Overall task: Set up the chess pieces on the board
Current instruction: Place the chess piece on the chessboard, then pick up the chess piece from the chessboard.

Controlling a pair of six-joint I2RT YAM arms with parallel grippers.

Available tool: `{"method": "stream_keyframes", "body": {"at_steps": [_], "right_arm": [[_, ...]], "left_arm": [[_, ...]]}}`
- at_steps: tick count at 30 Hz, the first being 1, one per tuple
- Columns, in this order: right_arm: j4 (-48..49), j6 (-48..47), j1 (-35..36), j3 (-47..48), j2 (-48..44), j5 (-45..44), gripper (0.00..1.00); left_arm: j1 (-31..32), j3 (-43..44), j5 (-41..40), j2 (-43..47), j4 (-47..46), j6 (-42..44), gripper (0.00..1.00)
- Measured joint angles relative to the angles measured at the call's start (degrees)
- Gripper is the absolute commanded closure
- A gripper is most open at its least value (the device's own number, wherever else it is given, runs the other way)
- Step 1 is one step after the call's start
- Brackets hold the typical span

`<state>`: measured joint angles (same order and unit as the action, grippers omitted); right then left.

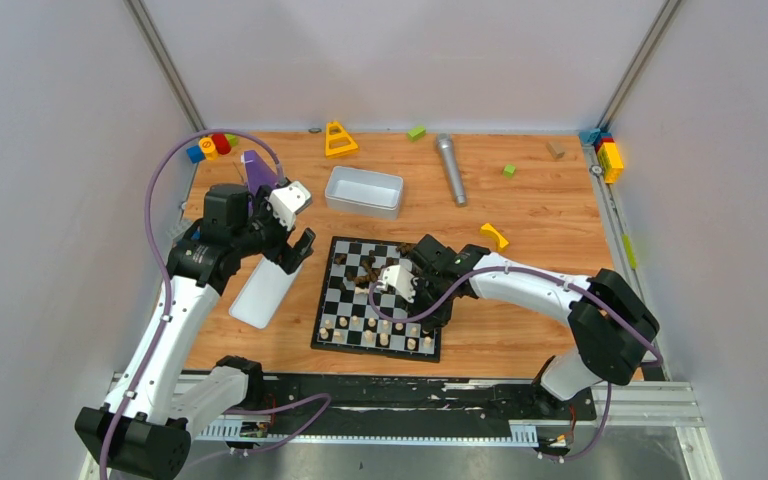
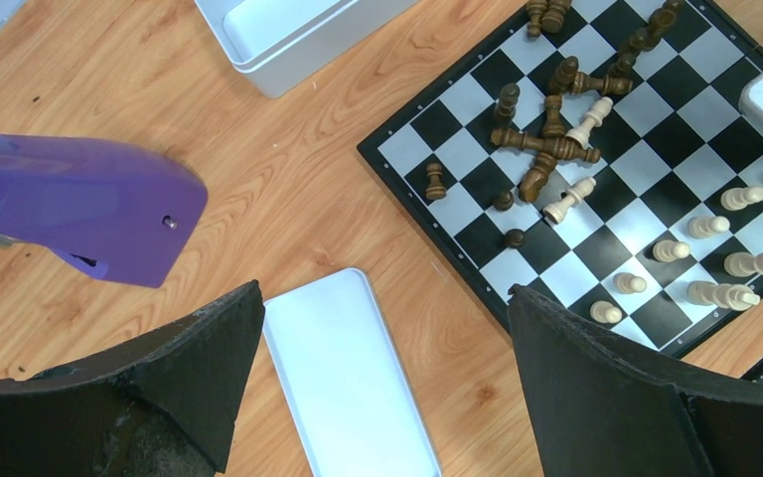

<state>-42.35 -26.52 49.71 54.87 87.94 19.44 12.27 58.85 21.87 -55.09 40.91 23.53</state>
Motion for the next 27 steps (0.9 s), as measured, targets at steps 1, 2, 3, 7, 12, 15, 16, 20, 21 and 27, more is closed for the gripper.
{"method": "stream_keyframes", "body": {"at_steps": [1,2,3,7,12,15,16,20,21,27], "right_arm": [[-0.04,-0.09,0.02,0.0,-0.04,-0.02,0.94],[-0.07,-0.17,0.04,0.0,-0.07,-0.04,0.93],[-0.07,-0.22,0.04,0.0,-0.07,-0.07,0.91],[-0.17,-0.39,0.09,0.0,-0.09,-0.11,0.78],[-1.31,-0.59,0.11,0.02,-0.13,-1.2,0.57],[-1.9,-0.57,0.09,0.74,-0.24,-2.05,0.5],[-1.97,-0.61,0.09,1.53,-0.24,-2.27,0.49],[-1.42,-0.5,-0.2,5.44,-0.22,-2.6,0.45],[-1.09,-0.44,-0.31,6.86,-0.11,-2.6,0.45],[3.26,0.35,-0.42,13.62,4.5,-2.51,0.48]], "left_arm": [[0.0,0.0,0.02,0.0,0.0,0.0,0.0],[0.0,0.0,0.04,0.0,0.0,0.0,0.0],[0.0,-0.02,0.09,0.0,-0.02,0.02,0.0],[0.0,-0.17,0.11,0.0,0.0,0.07,0.0],[0.0,-0.24,0.09,0.0,0.02,0.22,0.0],[0.0,-0.26,0.09,0.0,0.02,0.22,0.0],[0.0,-0.26,0.07,0.02,0.02,0.22,0.0],[0.0,-0.24,-0.13,0.02,0.0,0.04,0.0],[0.0,-0.26,-0.26,0.02,0.0,-0.02,0.0],[0.0,-0.26,-1.88,0.09,-0.07,-0.46,0.0]]}}
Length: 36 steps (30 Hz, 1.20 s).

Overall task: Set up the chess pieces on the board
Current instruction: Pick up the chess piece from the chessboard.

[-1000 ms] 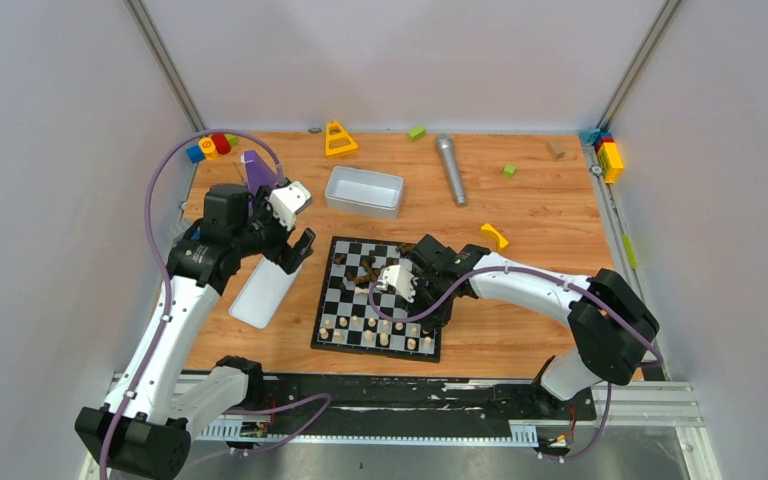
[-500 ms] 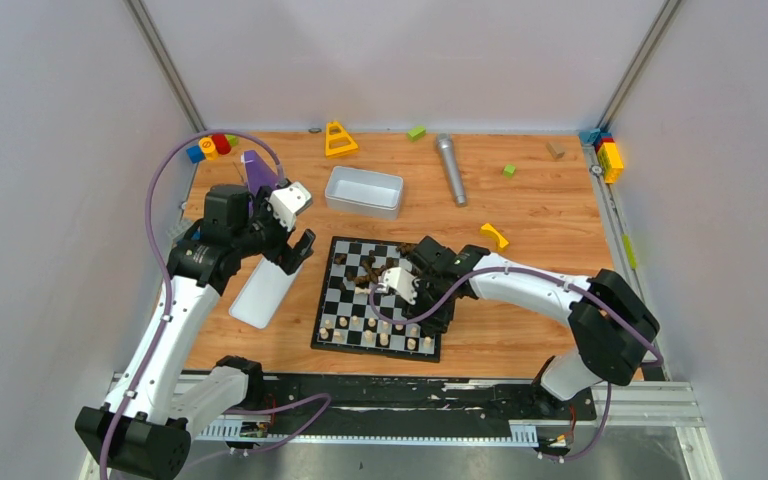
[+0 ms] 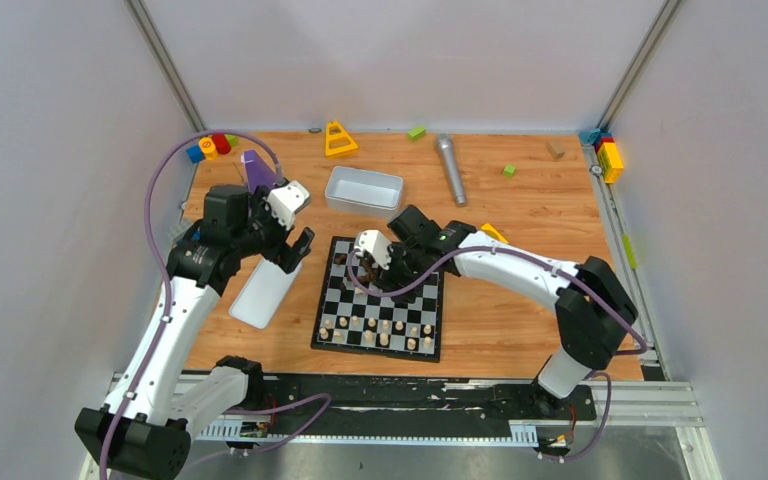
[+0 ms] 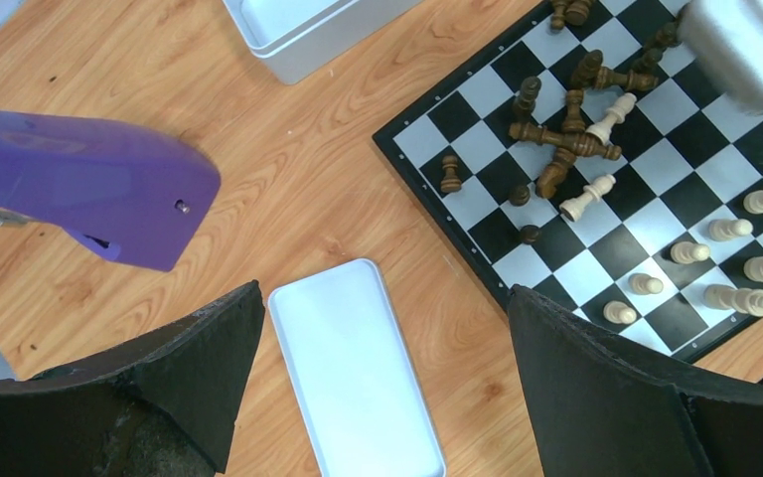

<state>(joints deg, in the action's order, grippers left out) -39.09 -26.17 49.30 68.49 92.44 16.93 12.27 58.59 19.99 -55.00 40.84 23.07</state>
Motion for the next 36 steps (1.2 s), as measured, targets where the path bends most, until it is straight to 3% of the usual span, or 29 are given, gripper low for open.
{"method": "stream_keyframes", "body": {"at_steps": [10,36], "right_arm": [[5.2,-0.63,-0.74,3.45,10.36,-0.79,0.5],[7.72,-6.38,-1.01,6.21,15.98,-3.91,0.53]], "left_arm": [[-1.36,-0.15,-3.96,1.31,-1.68,-2.14,0.0],[-1.92,-0.2,-3.78,1.44,-2.49,-2.19,0.0]]}}
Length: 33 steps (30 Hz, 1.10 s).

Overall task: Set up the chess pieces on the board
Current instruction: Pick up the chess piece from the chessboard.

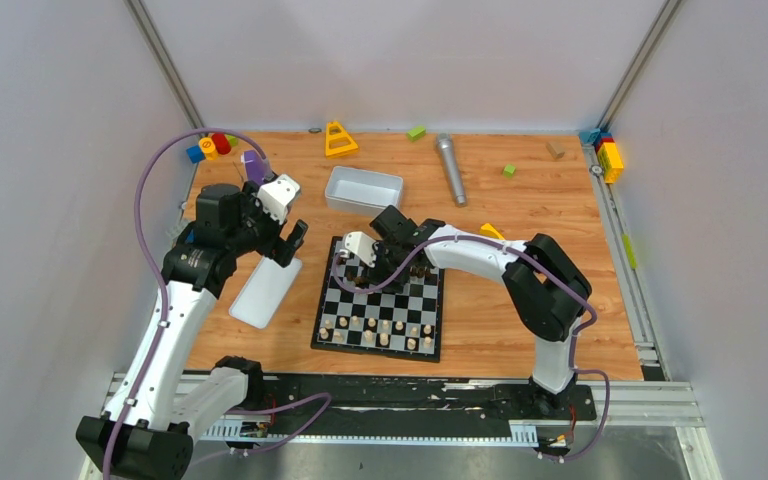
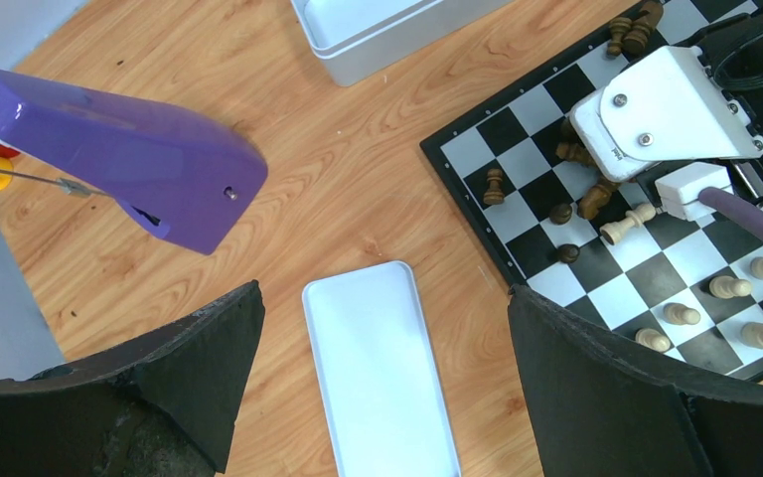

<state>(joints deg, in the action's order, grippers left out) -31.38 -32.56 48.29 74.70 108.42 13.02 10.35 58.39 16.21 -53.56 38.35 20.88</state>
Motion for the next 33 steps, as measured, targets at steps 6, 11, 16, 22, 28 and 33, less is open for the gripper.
{"method": "stream_keyframes", "body": {"at_steps": [6,11,16,22,28,33], "right_arm": [[0.44,-0.55,0.0,0.04,0.09,-0.09,0.71],[0.46,-0.76,0.0,0.02,0.13,-0.11,0.83],[0.5,-0.72,0.0,-0.09,0.11,-0.07,0.94],[0.22,-0.24,0.0,-1.46,-1.09,-0.04,1.0],[-1.84,1.31,-0.15,-3.15,-3.65,1.25,1.0],[-2.64,3.23,-1.64,-3.48,-6.69,5.11,1.0]], "left_arm": [[0.0,-0.02,0.2,0.0,0.0,0.0,0.0],[0.0,-0.13,0.24,0.0,0.02,0.02,0.0],[0.0,-0.2,0.7,0.0,0.04,0.2,0.0],[-0.02,-0.79,2.64,0.0,0.04,1.79,0.0],[-0.09,-3.85,7.93,-0.22,-0.04,4.17,0.04],[-0.11,-7.87,14.34,-0.9,-1.84,7.1,0.09]]}}
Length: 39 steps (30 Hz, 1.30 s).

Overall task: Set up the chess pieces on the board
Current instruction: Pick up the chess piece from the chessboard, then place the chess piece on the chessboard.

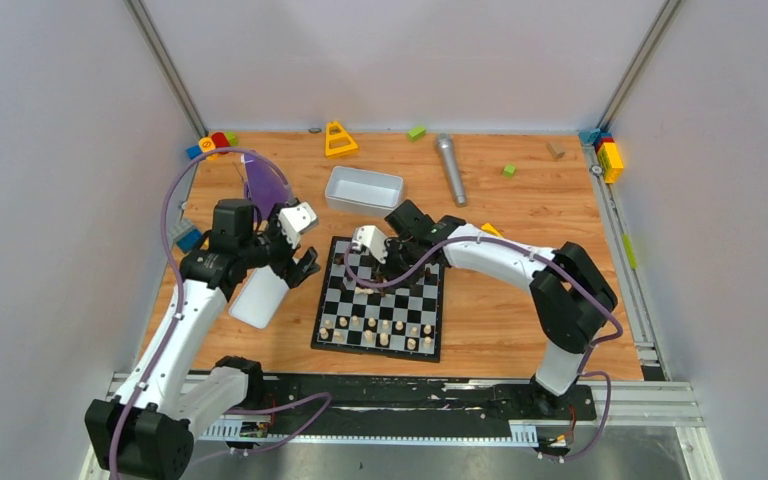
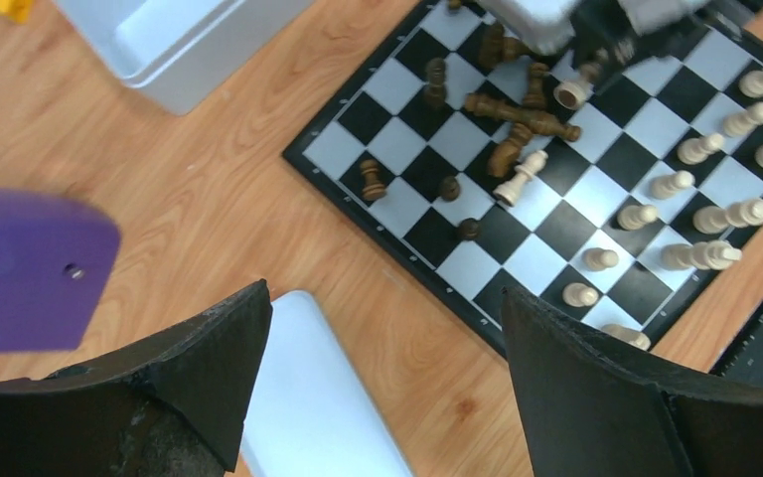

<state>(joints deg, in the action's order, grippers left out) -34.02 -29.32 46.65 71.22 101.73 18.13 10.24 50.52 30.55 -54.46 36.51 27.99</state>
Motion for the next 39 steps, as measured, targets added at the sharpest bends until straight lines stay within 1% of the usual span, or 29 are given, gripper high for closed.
{"method": "stream_keyframes", "body": {"at_steps": [4,9,12,15,18,23,28,33,36,39], "right_arm": [[0.04,1.2,-2.21,0.0,-1.86,3.26,1.0],[-0.07,2.1,-4.48,0.0,-2.73,6.86,1.0],[-0.66,2.75,-6.21,0.0,-4.04,11.21,1.0],[-1.38,3.43,-7.91,0.28,-5.46,16.83,1.0],[-2.51,4.02,-9.22,1.42,-5.99,22.1,1.0],[-4.61,4.74,-10.99,3.87,-6.01,30.12,1.0],[-6.58,5.25,-11.96,5.7,-5.99,35.52,1.0],[-7.67,5.27,-12.13,5.92,-5.86,38.12,1.0],[-8.31,5.27,-12.13,5.95,-5.7,38.82,1.0],[-8.7,5.27,-12.13,5.95,-5.51,39.01,1.0]], "left_arm": [[0.0,-3.04,6.14,-1.55,-2.19,3.32,0.1],[0.0,-3.39,11.61,-4.68,-4.28,6.43,0.11],[0.61,-3.45,15.1,-5.25,-6.14,8.33,0.14],[2.69,-3.45,18.27,-5.68,-7.89,10.27,0.16],[6.99,-3.45,20.48,-7.28,-9.14,13.0,0.17],[14.51,-3.32,21.4,-10.43,-10.47,17.25,0.23],[20.55,-1.33,20.37,-13.46,-12.39,20.39,0.29],[23.89,0.92,18.58,-16.33,-14.27,22.12,0.35],[24.94,1.64,17.7,-17.29,-15.04,22.73,0.39],[25.42,1.79,17.11,-17.4,-15.39,23.21,0.45]]}}
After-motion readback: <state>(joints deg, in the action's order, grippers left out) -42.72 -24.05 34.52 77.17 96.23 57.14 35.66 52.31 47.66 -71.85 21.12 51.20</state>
